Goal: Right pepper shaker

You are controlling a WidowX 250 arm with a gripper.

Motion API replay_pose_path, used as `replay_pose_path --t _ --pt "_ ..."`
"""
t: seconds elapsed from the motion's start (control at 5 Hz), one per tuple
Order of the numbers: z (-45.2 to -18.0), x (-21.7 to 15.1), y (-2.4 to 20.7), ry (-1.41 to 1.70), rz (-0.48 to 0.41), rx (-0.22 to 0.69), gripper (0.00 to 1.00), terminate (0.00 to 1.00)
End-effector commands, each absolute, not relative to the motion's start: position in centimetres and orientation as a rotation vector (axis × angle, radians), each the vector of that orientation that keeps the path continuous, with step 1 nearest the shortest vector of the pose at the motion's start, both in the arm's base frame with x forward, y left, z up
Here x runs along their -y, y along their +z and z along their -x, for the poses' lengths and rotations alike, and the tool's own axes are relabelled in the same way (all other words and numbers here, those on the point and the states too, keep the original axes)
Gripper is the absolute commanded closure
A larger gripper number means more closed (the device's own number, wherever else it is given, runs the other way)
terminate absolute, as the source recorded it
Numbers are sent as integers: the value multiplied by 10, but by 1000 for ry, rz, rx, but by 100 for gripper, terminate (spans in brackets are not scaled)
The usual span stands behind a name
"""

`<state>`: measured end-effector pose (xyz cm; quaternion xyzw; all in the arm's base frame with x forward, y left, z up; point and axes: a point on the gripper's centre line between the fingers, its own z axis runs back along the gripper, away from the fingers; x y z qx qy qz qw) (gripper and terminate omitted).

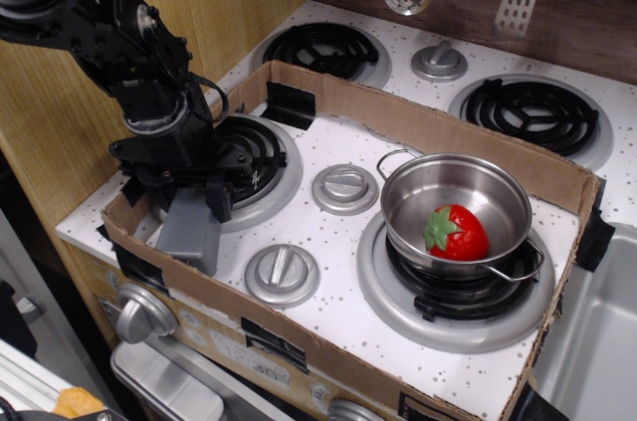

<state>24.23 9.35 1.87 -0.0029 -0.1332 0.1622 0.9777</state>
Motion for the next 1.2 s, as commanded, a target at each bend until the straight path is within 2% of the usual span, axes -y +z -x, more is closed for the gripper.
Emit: replay_pose_path --t 0.0,0.4,0.6,1.0 --pt "-258 -94 42 323 8 383 100 0" --pt "-269 -85 66 291 -16 542 100 0" --pt "-276 -81 87 255 -54 694 100 0" --pt "-289 -80 100 237 -156 969 100 0"
